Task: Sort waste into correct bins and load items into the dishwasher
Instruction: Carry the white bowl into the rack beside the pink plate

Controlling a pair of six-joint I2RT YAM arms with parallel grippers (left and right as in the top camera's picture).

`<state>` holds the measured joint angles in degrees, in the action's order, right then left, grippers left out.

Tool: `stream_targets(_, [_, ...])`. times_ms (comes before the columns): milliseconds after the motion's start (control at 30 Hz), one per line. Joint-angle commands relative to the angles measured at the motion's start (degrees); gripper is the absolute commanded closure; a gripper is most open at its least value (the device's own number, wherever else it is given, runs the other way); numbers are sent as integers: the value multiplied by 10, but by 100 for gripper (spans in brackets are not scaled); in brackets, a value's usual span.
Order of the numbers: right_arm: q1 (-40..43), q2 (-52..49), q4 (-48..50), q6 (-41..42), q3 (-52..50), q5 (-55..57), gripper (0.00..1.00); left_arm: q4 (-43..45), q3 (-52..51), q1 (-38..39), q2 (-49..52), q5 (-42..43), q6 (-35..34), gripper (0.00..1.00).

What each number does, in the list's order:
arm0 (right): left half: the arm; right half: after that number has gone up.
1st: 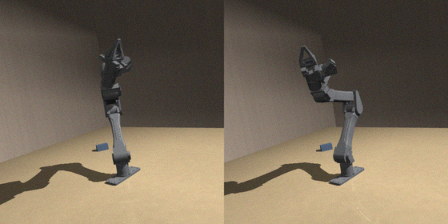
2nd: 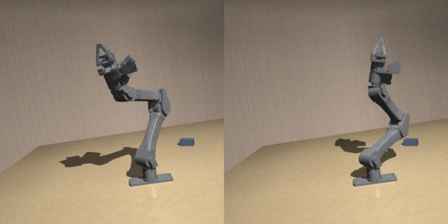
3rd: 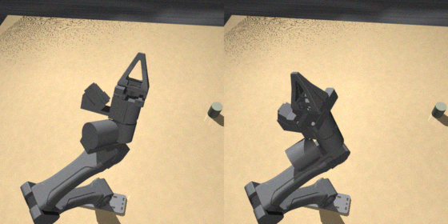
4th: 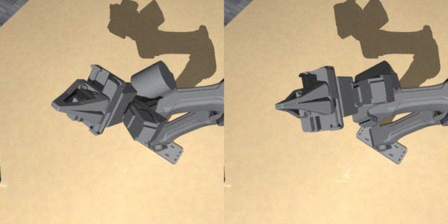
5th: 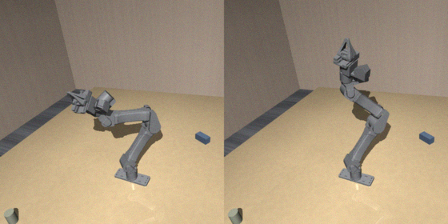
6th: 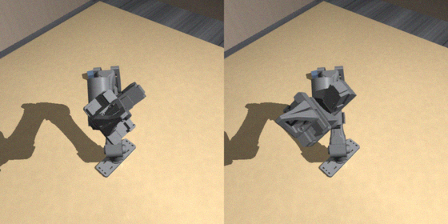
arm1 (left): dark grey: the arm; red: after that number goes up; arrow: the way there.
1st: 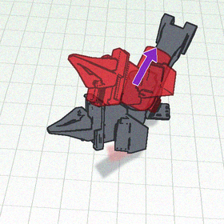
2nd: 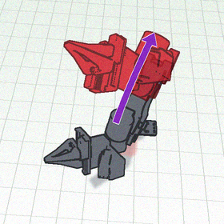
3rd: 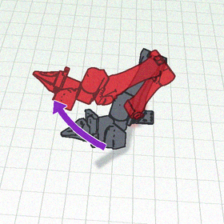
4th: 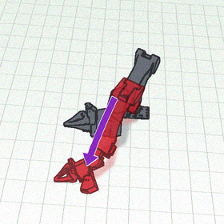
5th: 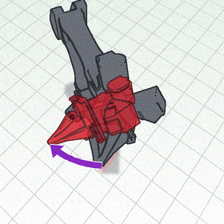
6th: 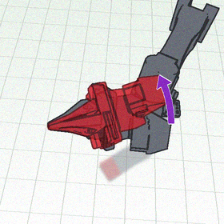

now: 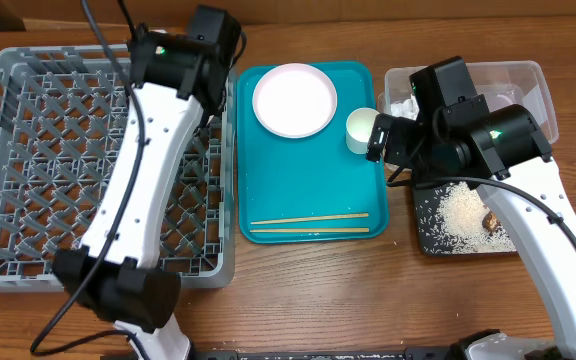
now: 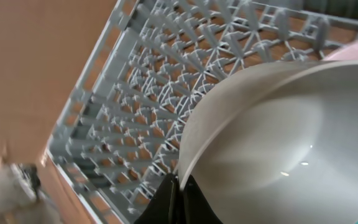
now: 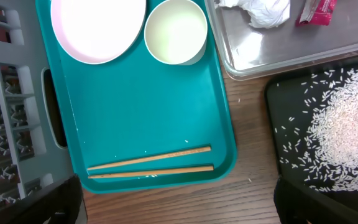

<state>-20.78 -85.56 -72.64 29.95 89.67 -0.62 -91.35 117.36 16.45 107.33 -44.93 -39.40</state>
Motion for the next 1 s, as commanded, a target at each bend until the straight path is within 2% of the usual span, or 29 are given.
stream_targets(0, [-2, 2, 4, 1, 4, 6, 0, -17, 0, 1, 7, -32, -147, 96])
stream_targets(300, [-2, 2, 4, 1, 4, 6, 0, -49, 0, 1, 7, -43, -158, 96])
stream_targets(467, [-2, 2, 4, 1, 4, 6, 0, -55, -17, 1, 12, -118, -167, 96])
stream_targets(633, [-2, 2, 4, 1, 4, 6, 0, -54, -47, 1, 23, -128, -209, 96])
stream_targets(967, [-2, 2, 4, 1, 4, 6, 0, -55, -56, 11, 134, -142, -219, 96])
